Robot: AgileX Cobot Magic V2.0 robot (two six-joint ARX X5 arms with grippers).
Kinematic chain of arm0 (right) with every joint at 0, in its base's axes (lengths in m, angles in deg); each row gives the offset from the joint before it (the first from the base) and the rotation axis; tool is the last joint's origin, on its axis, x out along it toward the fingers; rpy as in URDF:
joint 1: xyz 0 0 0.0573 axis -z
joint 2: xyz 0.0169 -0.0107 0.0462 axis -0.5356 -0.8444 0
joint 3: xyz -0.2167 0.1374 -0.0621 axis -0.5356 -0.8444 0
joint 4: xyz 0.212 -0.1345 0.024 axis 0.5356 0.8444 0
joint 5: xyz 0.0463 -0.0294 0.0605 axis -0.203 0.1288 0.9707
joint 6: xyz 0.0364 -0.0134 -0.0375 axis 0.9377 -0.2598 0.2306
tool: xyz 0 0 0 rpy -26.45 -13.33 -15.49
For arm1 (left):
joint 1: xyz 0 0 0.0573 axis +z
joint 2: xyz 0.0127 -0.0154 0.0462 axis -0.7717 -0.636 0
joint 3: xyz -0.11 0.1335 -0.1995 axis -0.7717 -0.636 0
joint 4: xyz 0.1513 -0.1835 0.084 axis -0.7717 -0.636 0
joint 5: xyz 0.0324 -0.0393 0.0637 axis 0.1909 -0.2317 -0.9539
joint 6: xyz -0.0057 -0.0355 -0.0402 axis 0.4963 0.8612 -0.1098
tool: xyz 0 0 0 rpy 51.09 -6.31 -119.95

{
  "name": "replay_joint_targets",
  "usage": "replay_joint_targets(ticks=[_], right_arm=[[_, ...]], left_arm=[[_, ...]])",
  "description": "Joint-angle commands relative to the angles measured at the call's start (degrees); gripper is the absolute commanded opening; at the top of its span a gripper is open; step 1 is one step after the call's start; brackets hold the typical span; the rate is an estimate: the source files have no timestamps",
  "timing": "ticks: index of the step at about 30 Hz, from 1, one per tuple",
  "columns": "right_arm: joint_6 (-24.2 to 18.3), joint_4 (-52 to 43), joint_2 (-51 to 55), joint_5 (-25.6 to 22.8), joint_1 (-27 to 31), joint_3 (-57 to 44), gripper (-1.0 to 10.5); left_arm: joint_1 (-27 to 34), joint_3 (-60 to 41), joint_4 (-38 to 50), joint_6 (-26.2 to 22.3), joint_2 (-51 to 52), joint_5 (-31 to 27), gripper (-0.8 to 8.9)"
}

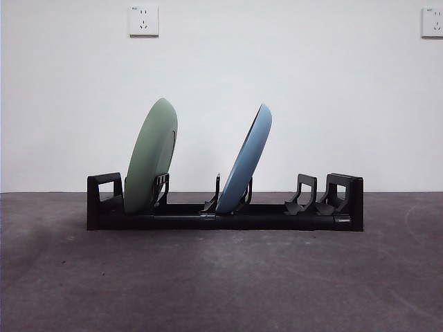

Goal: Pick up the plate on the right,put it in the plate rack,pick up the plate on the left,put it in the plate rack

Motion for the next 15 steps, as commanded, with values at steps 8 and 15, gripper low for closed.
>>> replay_joint_targets(ticks=[8,15], right_arm=[[-1.51,-4.11,6.12,-5.97,-0.15,-8.96,-0.1],[-1.38,-11.82,13.75,-7.43,-0.2,-22.75,-0.1]], left_arm=[[9.81,-10.62,-5.64,1.18,14.08,-1.99,-0.08],[13.81,-29.05,0.57,7.28,28.98,-2.25,-0.08]])
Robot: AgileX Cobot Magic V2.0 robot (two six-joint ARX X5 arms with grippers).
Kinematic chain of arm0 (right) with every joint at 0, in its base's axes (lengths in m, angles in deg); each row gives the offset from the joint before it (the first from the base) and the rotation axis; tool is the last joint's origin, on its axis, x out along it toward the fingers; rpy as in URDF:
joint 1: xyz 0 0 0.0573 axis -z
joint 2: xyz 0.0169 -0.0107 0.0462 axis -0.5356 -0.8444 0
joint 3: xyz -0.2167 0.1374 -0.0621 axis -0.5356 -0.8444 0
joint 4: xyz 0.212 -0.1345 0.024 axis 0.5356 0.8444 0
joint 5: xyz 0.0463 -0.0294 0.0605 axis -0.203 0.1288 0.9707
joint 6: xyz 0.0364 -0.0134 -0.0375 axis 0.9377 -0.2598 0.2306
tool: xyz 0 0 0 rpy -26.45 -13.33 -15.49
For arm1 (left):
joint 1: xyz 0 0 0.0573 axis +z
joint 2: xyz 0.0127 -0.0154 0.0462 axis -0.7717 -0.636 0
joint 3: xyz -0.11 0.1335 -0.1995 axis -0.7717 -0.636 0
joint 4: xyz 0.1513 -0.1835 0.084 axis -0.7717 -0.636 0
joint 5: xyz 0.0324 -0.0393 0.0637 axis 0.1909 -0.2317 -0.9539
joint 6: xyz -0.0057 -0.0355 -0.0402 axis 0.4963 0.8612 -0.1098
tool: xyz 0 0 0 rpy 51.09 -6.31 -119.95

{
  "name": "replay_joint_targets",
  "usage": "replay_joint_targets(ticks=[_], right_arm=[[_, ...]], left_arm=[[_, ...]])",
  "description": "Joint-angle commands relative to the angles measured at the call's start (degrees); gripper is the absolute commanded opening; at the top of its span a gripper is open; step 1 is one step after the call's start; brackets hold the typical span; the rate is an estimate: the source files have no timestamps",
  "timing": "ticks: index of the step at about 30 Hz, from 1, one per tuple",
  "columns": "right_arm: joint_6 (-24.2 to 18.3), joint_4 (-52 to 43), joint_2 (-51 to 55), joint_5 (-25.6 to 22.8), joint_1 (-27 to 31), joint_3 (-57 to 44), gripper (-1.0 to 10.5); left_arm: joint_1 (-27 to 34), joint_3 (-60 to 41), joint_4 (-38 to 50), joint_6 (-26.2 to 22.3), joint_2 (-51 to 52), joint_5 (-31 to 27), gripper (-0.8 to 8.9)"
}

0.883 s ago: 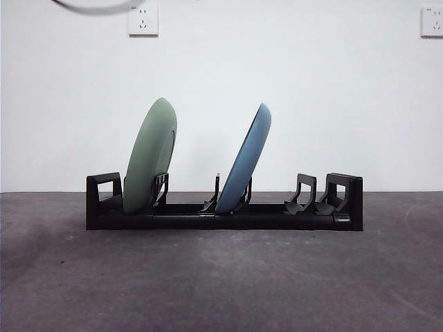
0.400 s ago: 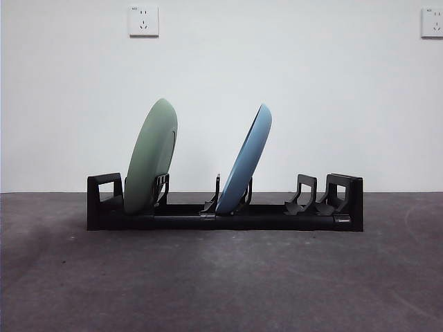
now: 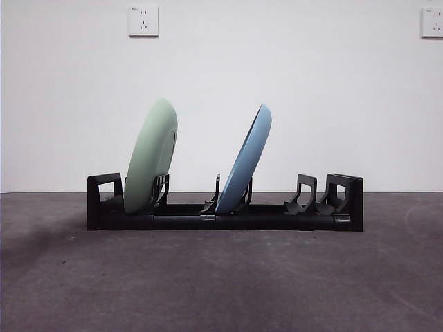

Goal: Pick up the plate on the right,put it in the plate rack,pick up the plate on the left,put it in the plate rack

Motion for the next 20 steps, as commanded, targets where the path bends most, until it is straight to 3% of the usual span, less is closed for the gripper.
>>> replay_joint_targets(ticks=[1,7,20], right_arm=[[-0.02,-3.43,3.19,-0.74,-0.15,-5.4,-0.1],[0.5,-4.81,3.54,-0.74,-0.11,-7.56,0.0],[0.85,-4.72,3.04,-0.74,-0.09,-7.54,0.0]], left_arm=[[0.72,-6.8,2.43,3.78,5.6,-0.22,-0.08],[0.66,-9.75,1.42,4.24,10.99,-1.6,-0.04],[0.63,-9.75,0.52,4.22,6.47,-1.53,-0.04]])
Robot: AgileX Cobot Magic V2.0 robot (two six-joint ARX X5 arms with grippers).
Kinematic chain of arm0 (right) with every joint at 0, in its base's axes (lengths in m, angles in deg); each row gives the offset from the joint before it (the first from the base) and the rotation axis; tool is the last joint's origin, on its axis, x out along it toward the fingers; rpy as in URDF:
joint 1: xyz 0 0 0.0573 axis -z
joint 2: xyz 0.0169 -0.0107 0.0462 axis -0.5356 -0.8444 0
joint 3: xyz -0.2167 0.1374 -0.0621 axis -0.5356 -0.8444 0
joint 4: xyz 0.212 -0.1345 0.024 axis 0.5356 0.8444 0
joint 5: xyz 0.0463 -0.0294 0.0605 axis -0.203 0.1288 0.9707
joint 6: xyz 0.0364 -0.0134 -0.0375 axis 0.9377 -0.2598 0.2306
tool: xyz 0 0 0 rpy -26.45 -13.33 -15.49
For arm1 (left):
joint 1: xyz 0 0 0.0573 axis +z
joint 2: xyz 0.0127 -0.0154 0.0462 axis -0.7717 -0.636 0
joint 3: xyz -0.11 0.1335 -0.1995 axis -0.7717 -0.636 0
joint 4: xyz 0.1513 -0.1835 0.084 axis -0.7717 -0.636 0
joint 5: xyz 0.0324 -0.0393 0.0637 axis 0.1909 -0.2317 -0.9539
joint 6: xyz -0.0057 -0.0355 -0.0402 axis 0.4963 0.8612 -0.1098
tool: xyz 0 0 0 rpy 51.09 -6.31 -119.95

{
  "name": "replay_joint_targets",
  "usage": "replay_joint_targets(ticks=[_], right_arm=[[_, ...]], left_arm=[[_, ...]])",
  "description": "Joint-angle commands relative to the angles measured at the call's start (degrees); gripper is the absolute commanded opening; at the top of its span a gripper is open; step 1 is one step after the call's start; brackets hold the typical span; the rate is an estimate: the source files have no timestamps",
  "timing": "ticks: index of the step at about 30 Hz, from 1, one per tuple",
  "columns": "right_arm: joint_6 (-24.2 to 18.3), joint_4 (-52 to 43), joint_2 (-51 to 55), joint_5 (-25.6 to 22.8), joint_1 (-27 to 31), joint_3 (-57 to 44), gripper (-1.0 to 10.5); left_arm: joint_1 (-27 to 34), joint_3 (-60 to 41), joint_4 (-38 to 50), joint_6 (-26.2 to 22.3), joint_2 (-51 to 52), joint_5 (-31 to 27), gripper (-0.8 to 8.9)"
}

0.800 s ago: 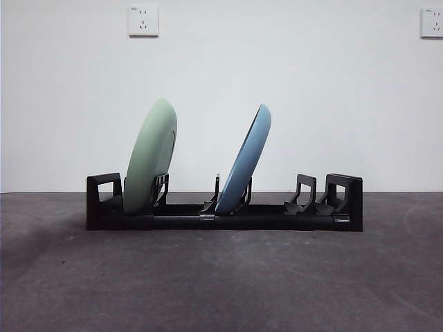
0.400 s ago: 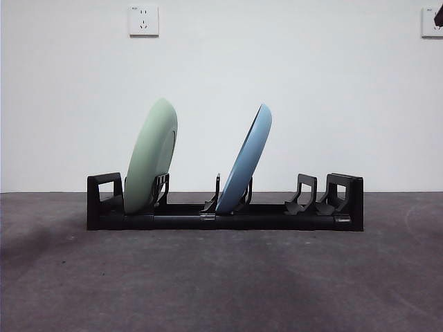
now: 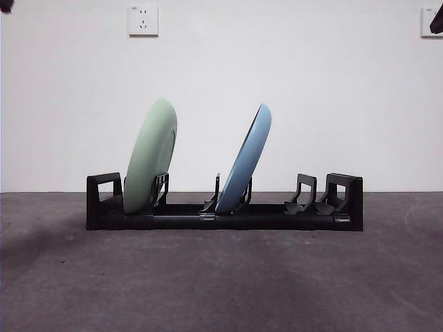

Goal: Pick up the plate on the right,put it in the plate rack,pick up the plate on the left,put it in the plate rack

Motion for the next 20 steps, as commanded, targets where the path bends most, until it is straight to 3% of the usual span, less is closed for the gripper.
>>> replay_joint_targets(ticks=[1,7,10,16,20], right_arm=[[0.39,-0.35,0.09,-0.17,-0.07,-0.35,0.0],[0.39,-0.35,0.09,-0.2,-0.07,-0.35,0.0],[0.39,-0.31,0.09,-0.2,-0.07,-0.35,0.0],[0.39,-0.28,0.09,-0.17,-0.07,-0.35,0.0],[0.39,-0.28,0.09,-0.2,-0.07,-0.35,0.0]], left_arm=[[0.11,-0.09,0.17,0.26,-0.55,-0.02,-0.03],[1.14,-0.09,-6.4,-2.12,2.32,-0.11,-0.03],[4.13,-0.5,-5.62,-2.25,5.22,2.14,-0.03],[12.46,-9.53,7.54,-4.83,13.55,10.75,-0.03],[16.02,-20.11,18.71,-5.46,20.39,12.39,-0.03]])
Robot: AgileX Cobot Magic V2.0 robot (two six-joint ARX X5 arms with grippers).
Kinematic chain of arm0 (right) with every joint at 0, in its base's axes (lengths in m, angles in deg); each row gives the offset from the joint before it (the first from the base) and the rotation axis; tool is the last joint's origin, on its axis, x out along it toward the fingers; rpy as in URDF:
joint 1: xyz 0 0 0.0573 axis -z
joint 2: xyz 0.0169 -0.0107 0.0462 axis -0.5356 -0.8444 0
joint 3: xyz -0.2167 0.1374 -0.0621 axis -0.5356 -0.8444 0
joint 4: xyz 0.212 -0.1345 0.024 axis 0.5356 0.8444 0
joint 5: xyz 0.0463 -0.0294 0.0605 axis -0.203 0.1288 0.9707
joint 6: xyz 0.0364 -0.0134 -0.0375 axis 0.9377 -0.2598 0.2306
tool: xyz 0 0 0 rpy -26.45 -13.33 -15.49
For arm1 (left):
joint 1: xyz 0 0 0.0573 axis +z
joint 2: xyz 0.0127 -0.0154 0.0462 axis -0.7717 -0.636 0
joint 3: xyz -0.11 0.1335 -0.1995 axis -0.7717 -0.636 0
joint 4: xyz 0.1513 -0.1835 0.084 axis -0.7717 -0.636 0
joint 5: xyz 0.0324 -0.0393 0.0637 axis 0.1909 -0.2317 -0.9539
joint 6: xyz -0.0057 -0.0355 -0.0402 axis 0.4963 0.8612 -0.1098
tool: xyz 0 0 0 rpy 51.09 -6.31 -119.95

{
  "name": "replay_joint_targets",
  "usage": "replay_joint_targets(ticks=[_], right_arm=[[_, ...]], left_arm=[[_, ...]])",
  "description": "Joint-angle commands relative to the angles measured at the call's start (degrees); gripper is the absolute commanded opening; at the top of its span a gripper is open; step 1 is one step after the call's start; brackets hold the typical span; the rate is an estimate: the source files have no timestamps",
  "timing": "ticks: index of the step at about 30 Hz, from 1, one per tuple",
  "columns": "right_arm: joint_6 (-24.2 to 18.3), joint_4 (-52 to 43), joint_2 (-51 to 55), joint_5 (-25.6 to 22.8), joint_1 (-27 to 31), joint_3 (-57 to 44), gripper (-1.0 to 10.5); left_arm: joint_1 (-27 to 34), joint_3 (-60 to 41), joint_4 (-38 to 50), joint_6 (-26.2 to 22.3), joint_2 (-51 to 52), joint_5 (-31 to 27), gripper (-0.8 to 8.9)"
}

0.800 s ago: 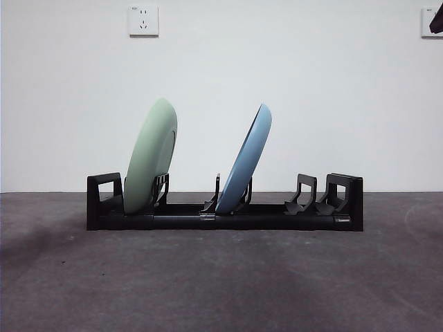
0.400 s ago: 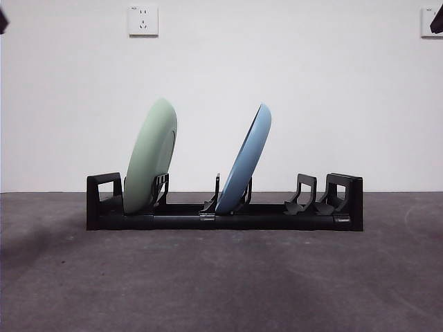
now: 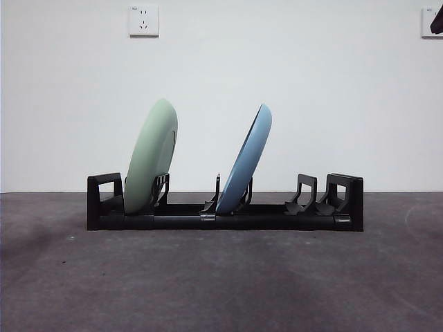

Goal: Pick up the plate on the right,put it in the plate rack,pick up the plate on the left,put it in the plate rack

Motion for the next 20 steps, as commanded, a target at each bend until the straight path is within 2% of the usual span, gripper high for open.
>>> replay_joint_targets(ticks=[1,9,16,20], right_arm=[[0.39,-0.31,0.09,-0.17,-0.07,-0.35,0.0],[0.39,-0.28,0.09,-0.17,-0.07,-0.35,0.0],[0.39,-0.28,0.09,-0.17,-0.07,-0.35,0.0],[0.39,-0.26,0.09,-0.17,-0.07,-0.35,0.0]], left_arm=[[1.97,-8.22,6.78,-1.36,4.83,0.2,-0.03],[4.63,-23.12,9.05,-1.49,16.79,0.04,-0.03],[4.9,-28.04,8.37,-1.22,20.48,-0.09,-0.03],[4.9,-28.26,4.76,-1.09,20.48,-0.17,-0.03]])
